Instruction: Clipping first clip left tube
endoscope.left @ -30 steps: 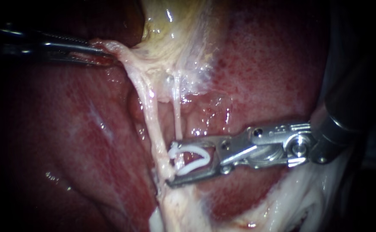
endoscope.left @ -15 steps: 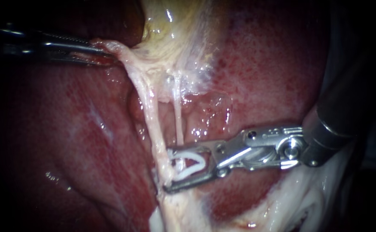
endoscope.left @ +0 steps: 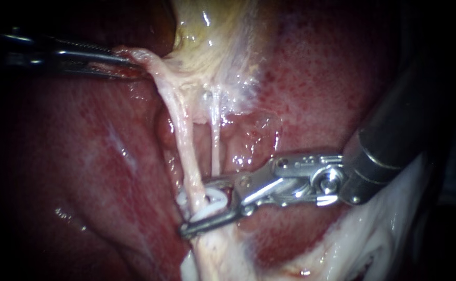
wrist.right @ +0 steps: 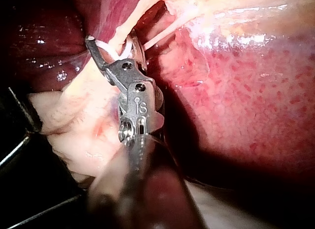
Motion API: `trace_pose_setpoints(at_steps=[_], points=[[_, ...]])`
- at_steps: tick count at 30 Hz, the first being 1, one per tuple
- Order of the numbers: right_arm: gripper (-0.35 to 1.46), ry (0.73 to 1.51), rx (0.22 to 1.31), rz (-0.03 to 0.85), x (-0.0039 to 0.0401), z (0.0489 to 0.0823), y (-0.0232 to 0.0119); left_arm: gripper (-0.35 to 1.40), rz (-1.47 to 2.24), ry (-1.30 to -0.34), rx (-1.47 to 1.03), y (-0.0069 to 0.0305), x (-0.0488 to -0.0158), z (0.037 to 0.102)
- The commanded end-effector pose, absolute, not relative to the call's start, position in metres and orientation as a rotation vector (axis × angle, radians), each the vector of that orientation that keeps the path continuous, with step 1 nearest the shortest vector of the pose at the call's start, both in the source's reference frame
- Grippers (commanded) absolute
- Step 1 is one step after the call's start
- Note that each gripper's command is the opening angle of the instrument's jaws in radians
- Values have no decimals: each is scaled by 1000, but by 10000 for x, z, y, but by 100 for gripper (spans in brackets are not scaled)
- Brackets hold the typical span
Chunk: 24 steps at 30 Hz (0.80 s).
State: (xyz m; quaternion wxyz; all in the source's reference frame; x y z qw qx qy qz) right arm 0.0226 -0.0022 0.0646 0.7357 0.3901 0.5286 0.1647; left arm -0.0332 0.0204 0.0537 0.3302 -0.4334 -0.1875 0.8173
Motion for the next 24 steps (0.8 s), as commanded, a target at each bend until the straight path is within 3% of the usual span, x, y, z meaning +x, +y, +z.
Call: trace_pose_setpoints(at_steps=[1, 10, 24], points=[[49, 1166, 859, 368, 228, 645, -21, -35, 2137, -492, -1134, 204, -332, 537], [49, 1203, 902, 430, 240, 643, -21, -35, 2137, -491, -1133, 205, -334, 539], [49, 1207, 929, 433, 249, 606, -37, -35, 2138, -490, -1133, 206, -334, 543]])
